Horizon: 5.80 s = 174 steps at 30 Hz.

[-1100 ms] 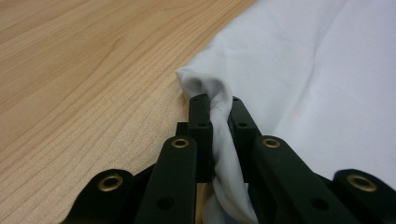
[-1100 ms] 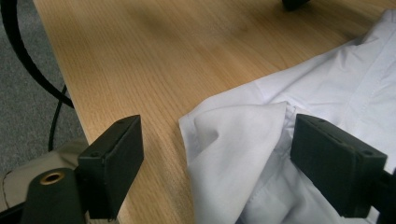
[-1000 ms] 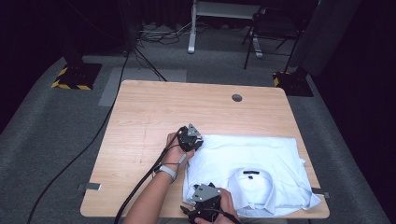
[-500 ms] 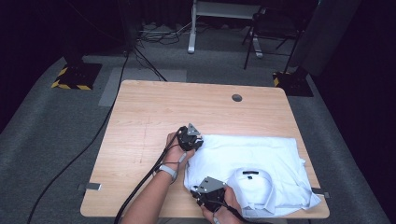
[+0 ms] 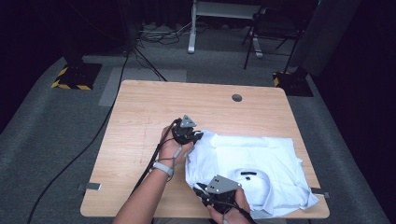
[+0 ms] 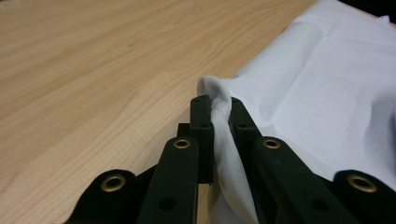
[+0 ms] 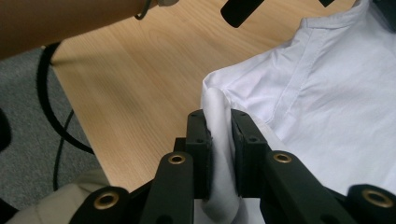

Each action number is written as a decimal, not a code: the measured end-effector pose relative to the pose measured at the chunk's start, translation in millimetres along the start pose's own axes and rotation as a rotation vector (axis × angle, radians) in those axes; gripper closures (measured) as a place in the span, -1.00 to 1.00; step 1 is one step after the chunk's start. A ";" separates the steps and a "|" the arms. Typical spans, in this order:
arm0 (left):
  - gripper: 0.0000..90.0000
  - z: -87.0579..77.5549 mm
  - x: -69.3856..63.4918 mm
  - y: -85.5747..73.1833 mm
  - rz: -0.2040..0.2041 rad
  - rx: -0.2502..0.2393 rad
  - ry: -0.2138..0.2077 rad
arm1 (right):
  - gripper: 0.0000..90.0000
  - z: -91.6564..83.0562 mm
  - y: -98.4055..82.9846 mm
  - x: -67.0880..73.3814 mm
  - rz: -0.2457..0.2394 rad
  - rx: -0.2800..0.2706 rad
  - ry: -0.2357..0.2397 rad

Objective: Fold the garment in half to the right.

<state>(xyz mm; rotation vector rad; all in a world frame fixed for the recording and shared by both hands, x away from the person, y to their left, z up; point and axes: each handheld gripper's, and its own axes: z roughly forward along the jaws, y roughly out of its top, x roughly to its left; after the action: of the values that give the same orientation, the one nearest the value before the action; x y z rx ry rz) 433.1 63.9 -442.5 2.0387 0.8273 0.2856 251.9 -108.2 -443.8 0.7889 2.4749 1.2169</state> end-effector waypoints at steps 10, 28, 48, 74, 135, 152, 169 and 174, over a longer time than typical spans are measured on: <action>0.88 -30.8 -6.6 28.9 0.021 -0.047 0.003 | 0.75 -28.0 19.7 -1.8 0.032 -0.086 0.021; 0.88 -76.6 -8.0 55.1 0.060 -0.110 0.015 | 0.75 -41.6 51.6 13.0 0.002 -0.164 0.041; 0.87 -111.0 -0.6 77.5 0.095 -0.123 0.055 | 0.74 -36.2 94.2 31.5 -0.008 -0.257 0.079; 0.87 -125.2 -11.0 94.1 0.108 -0.155 0.061 | 0.73 -50.4 106.1 35.9 -0.020 -0.344 0.115; -0.29 -59.0 -98.3 56.0 0.007 -0.243 0.056 | -0.49 -150.5 -44.9 -101.0 0.133 -0.195 -0.208; -0.36 -40.9 -145.9 -4.2 0.032 -0.201 -0.013 | -0.52 -149.4 -66.0 -121.2 0.106 -0.157 -0.179; -0.37 -0.3 -178.5 -57.2 0.096 -0.100 -0.082 | -0.52 -125.4 -112.7 -140.7 0.113 -0.047 -0.154; -0.39 11.9 -183.5 -69.2 0.128 -0.063 -0.071 | -0.55 -115.9 -125.2 -141.2 0.111 0.005 -0.117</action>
<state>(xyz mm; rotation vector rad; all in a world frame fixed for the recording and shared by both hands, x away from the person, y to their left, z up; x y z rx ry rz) 270.3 -37.2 -485.6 2.0336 0.6379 0.3047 269.3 -327.2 -471.8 0.9813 2.3694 1.1657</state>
